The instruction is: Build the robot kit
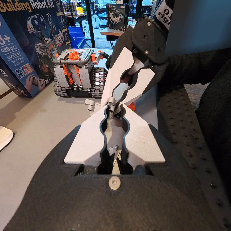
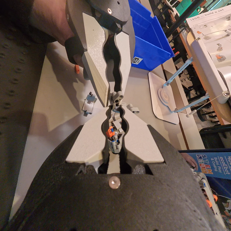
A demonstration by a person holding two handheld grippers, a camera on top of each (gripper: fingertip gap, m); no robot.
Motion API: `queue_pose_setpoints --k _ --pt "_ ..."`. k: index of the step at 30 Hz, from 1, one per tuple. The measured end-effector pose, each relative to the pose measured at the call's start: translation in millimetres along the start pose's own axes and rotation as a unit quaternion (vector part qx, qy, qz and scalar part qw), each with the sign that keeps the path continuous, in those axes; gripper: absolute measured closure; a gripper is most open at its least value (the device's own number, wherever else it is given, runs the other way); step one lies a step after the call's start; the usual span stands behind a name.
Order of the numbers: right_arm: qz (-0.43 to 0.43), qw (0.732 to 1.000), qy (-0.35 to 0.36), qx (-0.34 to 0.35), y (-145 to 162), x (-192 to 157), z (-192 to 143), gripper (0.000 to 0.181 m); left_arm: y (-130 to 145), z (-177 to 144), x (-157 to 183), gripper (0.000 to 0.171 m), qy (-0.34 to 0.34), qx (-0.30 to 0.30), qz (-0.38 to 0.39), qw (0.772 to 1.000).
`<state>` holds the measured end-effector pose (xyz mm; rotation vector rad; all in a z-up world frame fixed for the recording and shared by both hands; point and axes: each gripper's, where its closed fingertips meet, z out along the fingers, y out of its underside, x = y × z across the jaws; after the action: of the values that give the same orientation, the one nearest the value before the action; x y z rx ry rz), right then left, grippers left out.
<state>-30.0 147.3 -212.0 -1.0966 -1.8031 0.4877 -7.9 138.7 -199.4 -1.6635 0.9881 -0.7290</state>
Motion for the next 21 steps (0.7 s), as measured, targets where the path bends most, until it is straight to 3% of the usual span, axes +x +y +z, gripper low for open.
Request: queue_pose_setpoints --k 12,21 --pt "0.061 0.997 -0.041 0.02 -0.3 -2.7 -0.1 0.171 0.9 0.7 0.4 0.156 -0.003 -0.003 0.008 1.0" --pt "0.061 0.997 -0.044 0.017 1.0 -3.5 0.4 0.171 2.5 1.2 1.2 0.155 0.005 -0.007 -0.002 1.0"
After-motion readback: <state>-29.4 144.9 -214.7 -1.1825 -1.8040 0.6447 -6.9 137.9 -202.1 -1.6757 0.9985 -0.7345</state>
